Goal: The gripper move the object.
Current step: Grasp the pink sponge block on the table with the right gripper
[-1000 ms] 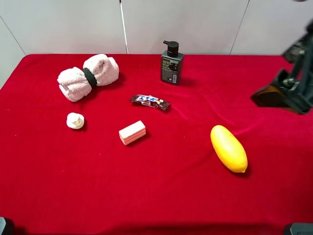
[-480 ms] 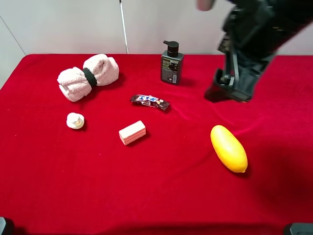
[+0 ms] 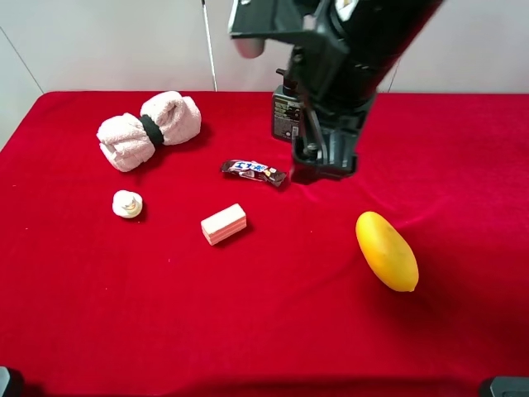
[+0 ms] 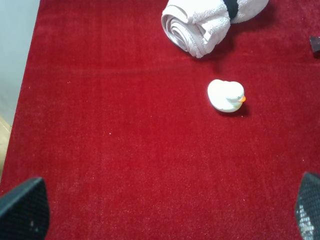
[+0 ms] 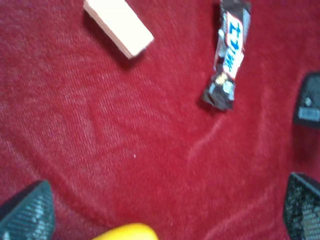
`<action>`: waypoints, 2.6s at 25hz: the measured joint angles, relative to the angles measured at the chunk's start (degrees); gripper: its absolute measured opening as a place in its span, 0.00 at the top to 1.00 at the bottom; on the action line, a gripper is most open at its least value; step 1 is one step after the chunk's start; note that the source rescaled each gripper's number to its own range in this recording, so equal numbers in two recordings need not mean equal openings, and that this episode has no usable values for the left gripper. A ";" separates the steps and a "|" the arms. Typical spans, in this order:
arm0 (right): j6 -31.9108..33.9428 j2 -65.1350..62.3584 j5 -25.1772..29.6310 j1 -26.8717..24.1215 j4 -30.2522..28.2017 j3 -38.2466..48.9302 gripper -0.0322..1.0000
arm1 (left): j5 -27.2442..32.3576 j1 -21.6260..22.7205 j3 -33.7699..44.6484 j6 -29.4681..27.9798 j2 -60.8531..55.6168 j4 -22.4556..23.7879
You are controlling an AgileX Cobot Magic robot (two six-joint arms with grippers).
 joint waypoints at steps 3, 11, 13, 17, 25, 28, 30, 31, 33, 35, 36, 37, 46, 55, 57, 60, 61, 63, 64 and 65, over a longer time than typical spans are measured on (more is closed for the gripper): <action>-1.45 2.66 -0.07 0.01 0.15 -1.50 0.00 | 0.00 0.00 0.00 0.00 0.00 0.00; -3.27 9.94 0.33 0.18 0.22 -6.50 0.00 | 0.00 0.00 0.00 0.00 0.00 0.00; -3.39 11.80 0.45 0.18 0.22 -8.05 0.00 | 0.00 0.00 0.00 0.00 0.00 0.00; -3.61 15.18 1.72 0.18 0.22 -11.07 0.00 | 0.00 0.00 0.00 0.00 0.00 0.00; -3.78 20.06 1.73 0.18 0.22 -12.12 0.00 | 0.00 0.00 0.00 0.00 0.00 0.00; -3.78 21.40 1.09 0.48 0.14 -12.11 0.00 | 0.00 0.00 0.00 0.00 0.00 0.00; -3.78 22.05 0.25 0.94 0.08 -12.17 0.00 | 0.00 0.00 0.00 0.00 0.00 0.00; -3.79 22.43 -0.14 1.24 0.08 -12.28 0.00 | 0.00 0.00 0.00 0.00 0.00 0.00; -3.79 23.16 -0.56 1.72 0.08 -12.37 0.00 | 0.00 0.00 0.00 0.00 0.00 0.00; -3.79 24.09 -1.14 1.85 0.16 -12.37 0.00 | 0.00 0.00 0.00 0.00 0.00 0.00; -3.79 24.09 -1.14 1.85 0.16 -12.37 0.00 | 0.00 0.00 0.00 0.00 0.00 0.00; -3.79 24.48 -1.56 1.85 0.16 -12.37 0.00 | 0.00 0.00 0.00 0.00 0.00 0.00; -3.79 28.24 -4.94 1.90 0.64 -12.37 0.00 | 0.00 0.00 0.00 0.00 0.00 0.00; -3.79 31.21 -7.64 2.59 0.79 -12.37 0.00 | 0.00 0.00 0.00 0.00 0.00 0.00; -3.84 31.63 -7.76 2.59 0.84 -12.37 0.00 | 0.00 0.00 0.00 0.00 0.00 0.00; -3.84 32.43 -8.39 2.59 0.85 -12.41 0.00 | 0.00 0.00 0.00 0.00 0.00 0.00; -3.84 32.75 -8.71 2.59 0.85 -12.41 0.00 | 0.00 0.00 0.00 0.00 0.00 0.00; -3.84 33.41 -9.03 2.59 0.85 -12.41 0.00 | 0.00 0.00 0.00 0.00 0.00 0.00; -3.84 33.65 -9.18 2.59 0.91 -12.41 0.00 | 0.00 0.00 0.00 0.00 0.00 0.00; -3.84 33.90 -9.25 2.59 1.03 -12.41 0.00 | 0.00 0.00 0.00 0.00 0.00 0.00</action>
